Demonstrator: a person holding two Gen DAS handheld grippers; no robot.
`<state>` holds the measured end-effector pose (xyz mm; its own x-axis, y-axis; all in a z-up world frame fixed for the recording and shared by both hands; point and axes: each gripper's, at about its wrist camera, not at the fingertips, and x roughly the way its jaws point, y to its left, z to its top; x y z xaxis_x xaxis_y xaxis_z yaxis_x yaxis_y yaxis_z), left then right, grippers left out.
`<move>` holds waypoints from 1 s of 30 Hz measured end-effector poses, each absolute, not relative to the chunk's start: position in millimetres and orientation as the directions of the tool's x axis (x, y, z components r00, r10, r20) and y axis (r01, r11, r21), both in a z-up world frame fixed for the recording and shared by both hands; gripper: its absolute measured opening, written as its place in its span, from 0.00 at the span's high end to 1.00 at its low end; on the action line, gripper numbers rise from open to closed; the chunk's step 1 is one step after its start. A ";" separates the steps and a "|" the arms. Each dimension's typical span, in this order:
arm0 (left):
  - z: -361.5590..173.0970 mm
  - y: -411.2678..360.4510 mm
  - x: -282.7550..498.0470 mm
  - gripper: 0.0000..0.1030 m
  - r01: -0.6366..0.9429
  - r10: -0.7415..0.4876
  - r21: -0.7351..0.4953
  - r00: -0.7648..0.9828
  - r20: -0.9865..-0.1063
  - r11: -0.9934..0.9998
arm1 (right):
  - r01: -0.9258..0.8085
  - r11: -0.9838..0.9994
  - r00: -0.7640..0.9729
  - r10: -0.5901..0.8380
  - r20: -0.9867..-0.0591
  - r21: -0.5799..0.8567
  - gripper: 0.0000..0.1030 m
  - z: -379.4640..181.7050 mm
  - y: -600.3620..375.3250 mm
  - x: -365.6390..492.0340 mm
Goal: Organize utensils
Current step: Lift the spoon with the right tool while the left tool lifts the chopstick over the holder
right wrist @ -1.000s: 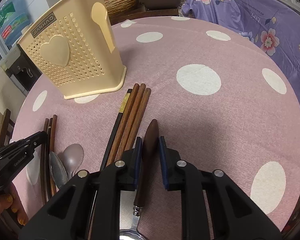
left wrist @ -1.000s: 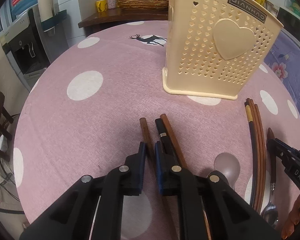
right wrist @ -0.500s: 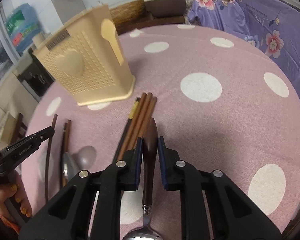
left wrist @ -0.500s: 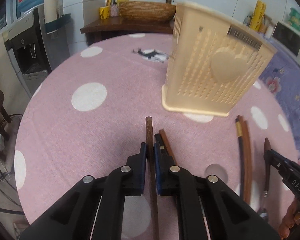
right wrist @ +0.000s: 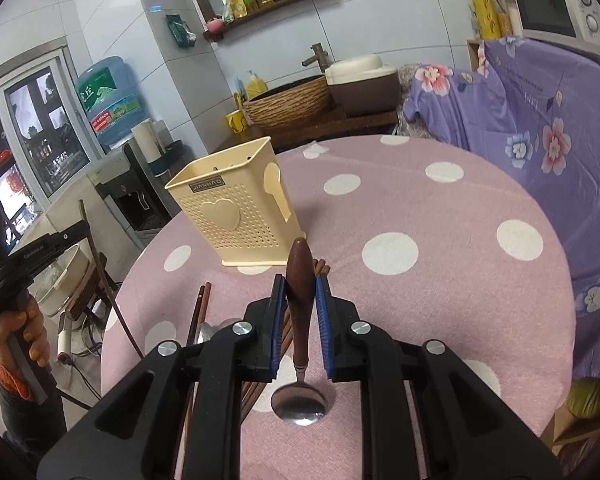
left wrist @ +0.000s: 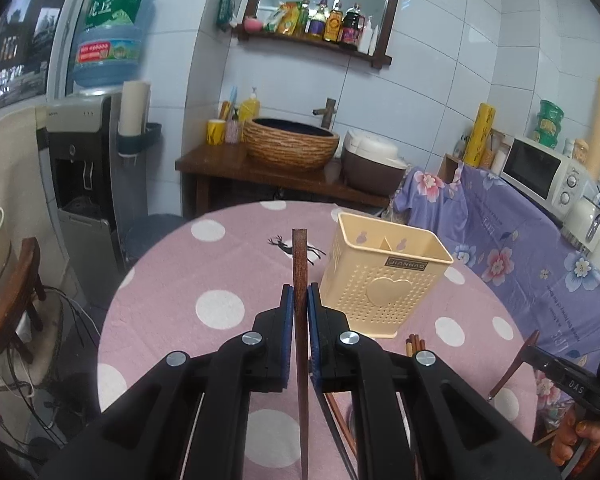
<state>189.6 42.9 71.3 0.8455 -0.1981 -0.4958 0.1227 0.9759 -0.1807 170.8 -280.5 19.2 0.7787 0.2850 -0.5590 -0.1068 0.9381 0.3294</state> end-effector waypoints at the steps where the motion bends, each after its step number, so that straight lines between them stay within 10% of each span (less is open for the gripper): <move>1: 71.0 41.6 189.8 0.92 0.119 -0.192 -0.175 0.850 -0.490 0.977 | -0.107 0.938 0.780 0.286 -0.556 0.331 0.84 20.1 -280.7 170.0; 30: 229.3 -8.8 278.0 0.92 0.212 -0.253 -0.188 0.939 -0.234 0.959 | -0.209 0.964 0.914 0.253 -0.318 0.167 0.84 203.6 -216.6 275.5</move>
<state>278.0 -8.8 229.3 0.9388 -0.2530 -0.2339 0.2117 0.9591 -0.1876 275.5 -216.6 203.6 0.9136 0.2532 -0.3183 -0.2088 0.9636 0.1672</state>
